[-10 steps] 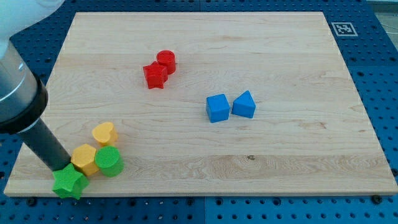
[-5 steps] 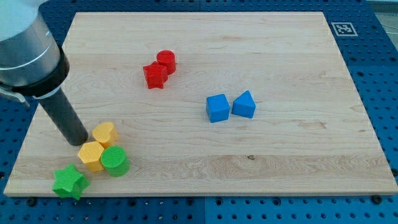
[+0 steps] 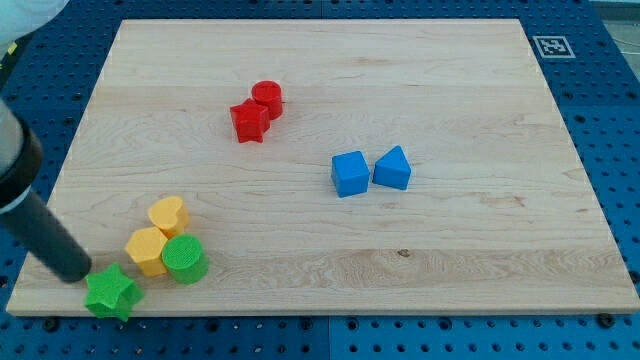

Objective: Put the green star underneath the yellow hexagon

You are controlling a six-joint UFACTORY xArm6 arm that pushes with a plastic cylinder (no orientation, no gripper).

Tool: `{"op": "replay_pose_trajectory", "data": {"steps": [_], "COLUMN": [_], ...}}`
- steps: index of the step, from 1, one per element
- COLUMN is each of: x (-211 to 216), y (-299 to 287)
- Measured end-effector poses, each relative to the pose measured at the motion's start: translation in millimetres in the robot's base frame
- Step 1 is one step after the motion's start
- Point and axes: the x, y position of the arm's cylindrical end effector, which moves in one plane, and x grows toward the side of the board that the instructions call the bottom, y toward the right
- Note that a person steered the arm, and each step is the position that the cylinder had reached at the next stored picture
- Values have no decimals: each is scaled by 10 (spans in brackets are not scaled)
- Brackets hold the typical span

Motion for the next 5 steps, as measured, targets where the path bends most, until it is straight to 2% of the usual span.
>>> {"op": "replay_pose_trajectory", "data": {"steps": [2,5], "x": [205,200], "y": [11,210]}}
